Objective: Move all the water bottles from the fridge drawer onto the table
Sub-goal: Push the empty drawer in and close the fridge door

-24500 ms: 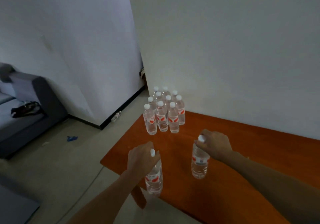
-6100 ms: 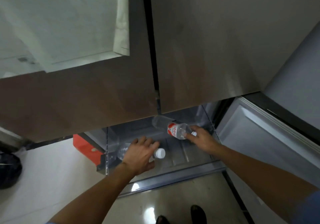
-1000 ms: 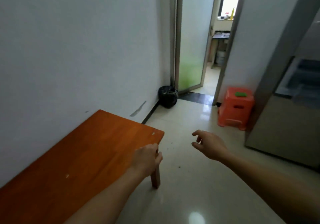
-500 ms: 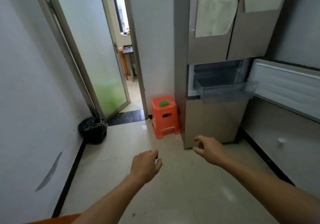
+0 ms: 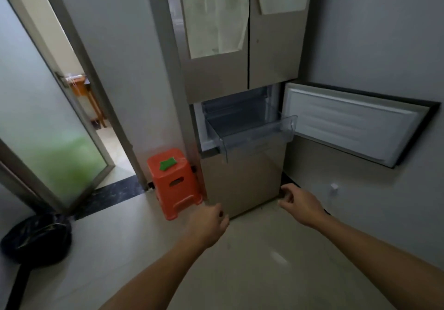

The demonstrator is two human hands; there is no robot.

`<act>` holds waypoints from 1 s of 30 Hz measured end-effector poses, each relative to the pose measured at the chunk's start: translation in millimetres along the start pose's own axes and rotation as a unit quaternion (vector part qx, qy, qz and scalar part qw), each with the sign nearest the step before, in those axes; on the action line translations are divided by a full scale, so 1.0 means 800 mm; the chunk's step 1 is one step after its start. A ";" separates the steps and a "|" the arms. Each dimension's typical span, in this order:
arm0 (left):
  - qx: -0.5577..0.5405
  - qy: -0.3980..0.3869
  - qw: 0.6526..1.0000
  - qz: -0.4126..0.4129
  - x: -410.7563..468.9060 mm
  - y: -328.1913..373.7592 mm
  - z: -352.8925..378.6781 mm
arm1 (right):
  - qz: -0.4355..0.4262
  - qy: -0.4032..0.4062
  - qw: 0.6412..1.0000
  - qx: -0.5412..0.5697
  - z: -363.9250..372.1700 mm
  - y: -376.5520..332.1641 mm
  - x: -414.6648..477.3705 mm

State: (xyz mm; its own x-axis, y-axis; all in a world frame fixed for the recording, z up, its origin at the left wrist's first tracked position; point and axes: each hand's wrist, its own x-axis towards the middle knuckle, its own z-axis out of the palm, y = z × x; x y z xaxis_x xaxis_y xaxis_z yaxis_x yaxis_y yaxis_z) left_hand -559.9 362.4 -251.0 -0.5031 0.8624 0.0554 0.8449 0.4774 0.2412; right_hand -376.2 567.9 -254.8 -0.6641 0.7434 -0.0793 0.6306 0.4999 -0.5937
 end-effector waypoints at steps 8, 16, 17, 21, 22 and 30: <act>-0.065 -0.029 0.996 -0.056 0.195 0.025 0.019 | 0.009 0.037 0.998 0.055 -0.061 0.039 0.204; -0.310 -0.069 0.936 -0.152 0.351 0.040 0.055 | 0.098 0.039 0.978 0.181 -0.071 0.078 0.378; -0.340 -0.077 0.923 -0.161 0.368 0.041 0.060 | 0.113 0.039 0.972 0.203 -0.068 0.079 0.399; -0.473 -0.083 0.848 -0.225 0.437 0.039 0.078 | 0.193 0.013 0.933 0.303 -0.059 0.086 0.475; -0.508 -0.078 0.819 -0.254 0.457 0.036 0.082 | 0.216 0.009 0.919 0.330 -0.060 0.088 0.495; -0.609 0.010 0.670 -0.424 0.539 0.034 0.126 | 0.341 0.008 0.819 0.461 -0.067 0.117 0.602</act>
State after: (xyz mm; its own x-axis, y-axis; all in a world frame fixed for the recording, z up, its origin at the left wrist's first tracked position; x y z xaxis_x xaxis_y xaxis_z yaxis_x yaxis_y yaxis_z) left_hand -735.9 764.4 -318.6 -0.7220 0.3588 -0.5917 -0.5151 0.2923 0.8058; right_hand -615.6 996.5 -305.7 -0.2738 0.7197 -0.6380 0.2767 -0.5764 -0.7689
